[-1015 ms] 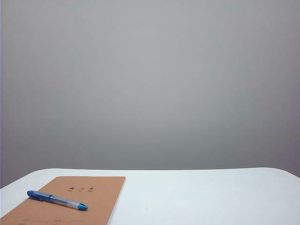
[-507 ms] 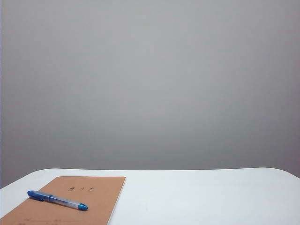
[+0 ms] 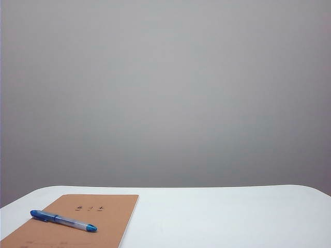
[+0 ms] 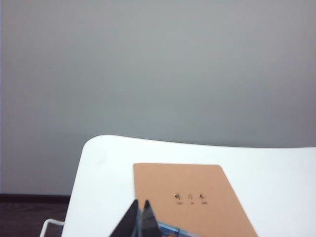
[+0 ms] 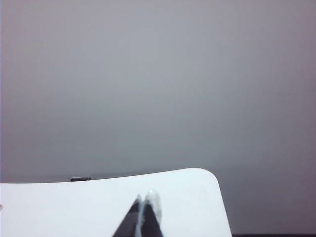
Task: Pick up a pen on the table and place it on the notebook.
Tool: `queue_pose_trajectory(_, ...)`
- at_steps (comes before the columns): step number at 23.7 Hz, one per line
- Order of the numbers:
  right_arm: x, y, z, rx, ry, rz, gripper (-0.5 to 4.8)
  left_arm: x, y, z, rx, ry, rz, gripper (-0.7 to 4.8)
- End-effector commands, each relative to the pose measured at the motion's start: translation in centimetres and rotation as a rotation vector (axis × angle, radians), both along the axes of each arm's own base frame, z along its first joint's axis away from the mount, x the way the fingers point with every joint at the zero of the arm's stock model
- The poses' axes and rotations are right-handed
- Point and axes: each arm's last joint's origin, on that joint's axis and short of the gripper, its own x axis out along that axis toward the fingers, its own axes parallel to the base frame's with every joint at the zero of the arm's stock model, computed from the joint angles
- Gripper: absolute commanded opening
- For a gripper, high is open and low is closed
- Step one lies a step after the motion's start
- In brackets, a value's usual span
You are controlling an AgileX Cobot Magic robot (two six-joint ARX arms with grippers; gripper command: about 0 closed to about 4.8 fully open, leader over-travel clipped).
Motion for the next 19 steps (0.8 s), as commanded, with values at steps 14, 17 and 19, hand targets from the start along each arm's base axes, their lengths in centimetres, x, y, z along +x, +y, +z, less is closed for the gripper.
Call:
queue_pose_trajectory(14,0.1,-0.3,-2.7,-0.034,0.275,-0.112,-0.01,-0.1,0.7,-1.2,0.042,0.132,0.226,-0.05)
queue_pose_trajectory(17,0.1,-0.3,-2.7,-0.038,0.270,-0.111,-0.01,-0.1,0.7,-1.2,0.042,0.130,0.226,-0.05)
queue_pose_trajectory(19,0.1,-0.3,-2.7,-0.037,0.266,-0.113,-0.01,-0.1,0.6,-1.2,0.032,0.130,0.224,-0.04)
